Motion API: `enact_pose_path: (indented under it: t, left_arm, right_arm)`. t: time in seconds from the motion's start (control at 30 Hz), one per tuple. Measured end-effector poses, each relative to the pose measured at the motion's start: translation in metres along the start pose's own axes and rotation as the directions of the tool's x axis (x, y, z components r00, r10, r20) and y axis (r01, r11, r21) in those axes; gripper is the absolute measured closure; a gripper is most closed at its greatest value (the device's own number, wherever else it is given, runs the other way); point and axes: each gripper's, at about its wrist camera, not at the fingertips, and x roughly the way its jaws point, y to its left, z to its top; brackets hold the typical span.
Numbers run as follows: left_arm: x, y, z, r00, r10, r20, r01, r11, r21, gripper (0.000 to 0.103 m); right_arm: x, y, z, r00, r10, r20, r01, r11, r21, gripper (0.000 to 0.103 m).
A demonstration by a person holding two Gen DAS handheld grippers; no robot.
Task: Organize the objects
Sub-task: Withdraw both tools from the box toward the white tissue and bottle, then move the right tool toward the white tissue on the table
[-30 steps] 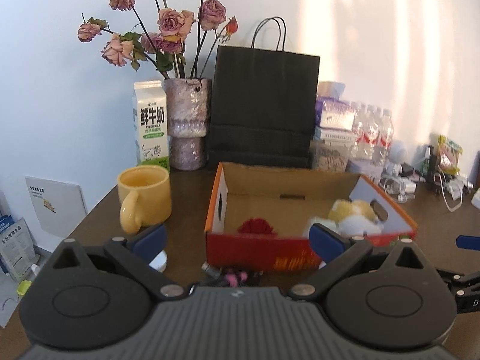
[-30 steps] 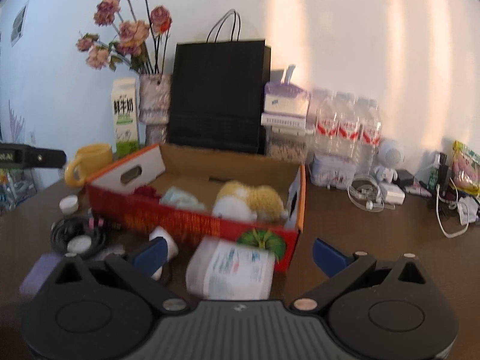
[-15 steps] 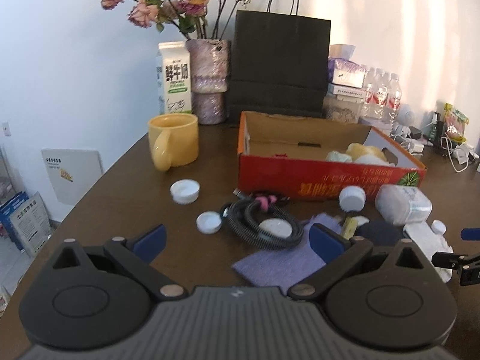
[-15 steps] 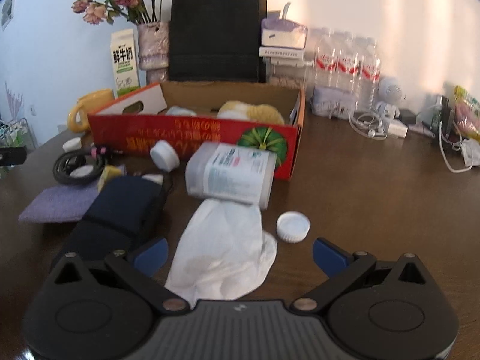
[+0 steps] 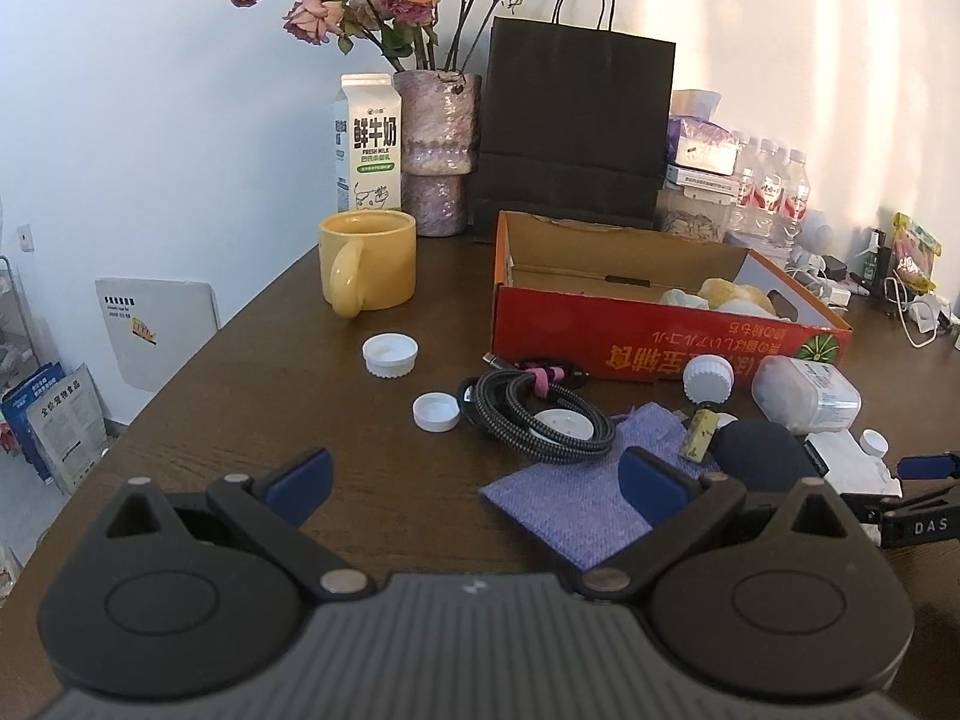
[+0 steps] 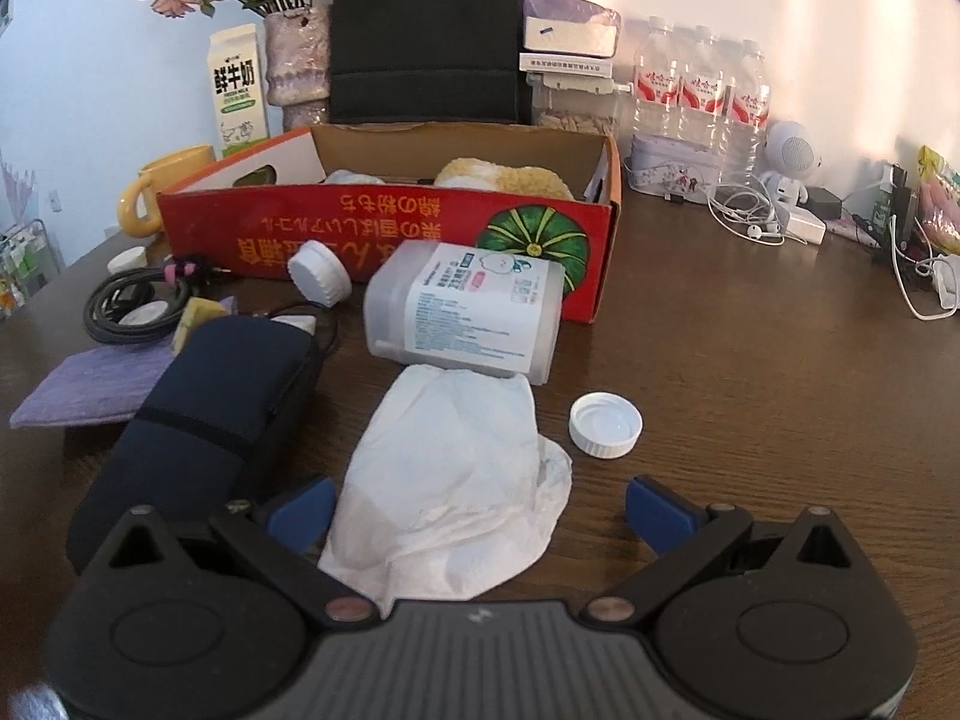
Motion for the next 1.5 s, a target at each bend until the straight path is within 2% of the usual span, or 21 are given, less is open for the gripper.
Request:
enact_pose_path:
  t: [0.47,0.6,0.7,0.97,1.2,1.5]
  left_arm:
    - [0.002,0.003,-0.002,1.0,0.025,-0.013,-0.025,1.0,-0.011,0.0]
    - [0.007,0.0,-0.003,0.999,0.026,-0.026,-0.026,1.0,-0.007,0.0]
    - [0.011,-0.003,-0.005,0.999,0.024,-0.041,-0.024,1.0,0.001,0.0]
    - [0.023,-0.009,-0.008,0.997,0.018,-0.073,-0.017,1.0,0.015,0.0]
    - [0.035,-0.017,-0.005,0.995,0.0,-0.1,0.004,0.999,0.038,0.0]
    - [0.049,-0.043,0.01,0.995,-0.051,-0.082,0.058,0.994,0.088,0.0]
  right_arm:
    - [0.01,0.005,0.004,0.999,0.012,0.036,-0.013,1.0,0.008,0.001]
    - [0.005,0.008,0.003,0.997,0.035,0.064,-0.035,0.999,-0.011,0.025]
    - [0.002,0.012,0.002,0.996,0.042,0.075,-0.04,0.999,-0.027,0.032]
    - [-0.007,0.019,0.0,0.992,0.04,0.121,-0.032,0.997,-0.068,0.036]
    - [-0.012,0.018,-0.001,0.989,0.029,0.147,-0.02,0.998,-0.062,0.037]
    - [-0.021,0.016,-0.003,0.98,0.001,0.201,0.008,0.999,-0.046,0.037]
